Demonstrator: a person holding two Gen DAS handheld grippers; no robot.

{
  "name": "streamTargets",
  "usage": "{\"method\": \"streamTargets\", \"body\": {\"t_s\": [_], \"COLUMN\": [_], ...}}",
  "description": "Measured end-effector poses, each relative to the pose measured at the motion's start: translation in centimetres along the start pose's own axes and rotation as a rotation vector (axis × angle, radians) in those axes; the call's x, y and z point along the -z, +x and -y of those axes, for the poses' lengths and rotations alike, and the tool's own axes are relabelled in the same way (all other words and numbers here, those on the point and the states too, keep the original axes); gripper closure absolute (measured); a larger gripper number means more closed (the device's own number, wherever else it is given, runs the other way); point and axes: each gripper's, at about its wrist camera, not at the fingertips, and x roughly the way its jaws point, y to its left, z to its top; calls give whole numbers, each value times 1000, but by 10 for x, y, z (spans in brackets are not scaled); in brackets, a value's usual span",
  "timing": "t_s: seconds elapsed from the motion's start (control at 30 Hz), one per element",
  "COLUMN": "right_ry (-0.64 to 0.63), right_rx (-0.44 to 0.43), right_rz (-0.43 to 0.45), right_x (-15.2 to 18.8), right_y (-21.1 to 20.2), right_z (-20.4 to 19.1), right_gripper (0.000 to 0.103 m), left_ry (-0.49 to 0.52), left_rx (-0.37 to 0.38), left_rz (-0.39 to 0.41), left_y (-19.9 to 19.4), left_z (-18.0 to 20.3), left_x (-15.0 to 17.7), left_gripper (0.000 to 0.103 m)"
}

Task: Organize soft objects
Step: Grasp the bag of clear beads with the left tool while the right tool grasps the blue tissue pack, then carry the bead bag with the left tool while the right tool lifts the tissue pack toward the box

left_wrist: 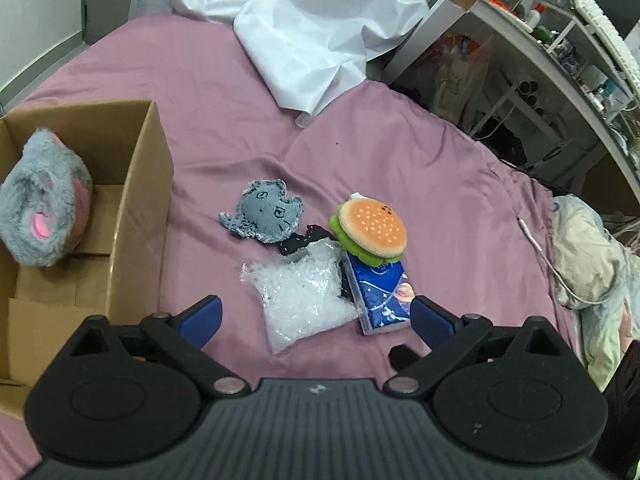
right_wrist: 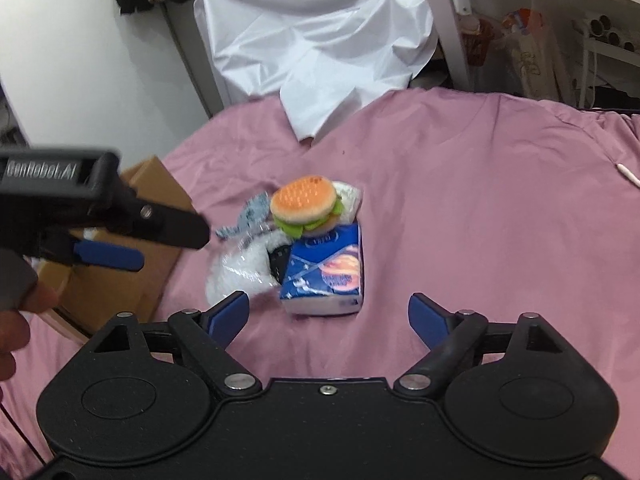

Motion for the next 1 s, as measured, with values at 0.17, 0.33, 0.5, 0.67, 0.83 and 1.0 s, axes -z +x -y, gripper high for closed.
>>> {"method": "streamTargets", "body": {"t_s": [0.17,0.33,0.5,0.67,0.83,1.0], "right_ry": [-43,-82,-115,-156,-130,-74], "right_rx": [16,22,20,39,57,52], "right_rz": [-21,-20,-1,2,11,30], "right_x": [1,1,2,3,2,4], "right_y": [14,24,29,36,31,19], "right_z": [-3,-7,-12,-19,-13,-12], "right_gripper": [19,21,22,37,51,52], "left_ry": [-17,-18,-77,-111,-135,-127], "left_rx": [-7,-51,-118,-156,-174,-135], "left_rz": [-8,-30,-35,-46,-30,-33], "left_y": [14,32,48,63,64,55], "left_z": [7,14,7,2,-1,1], "left_x": [-3,-1,1,2,2,5], "left_gripper": [5,6,8,14,37,58]}}
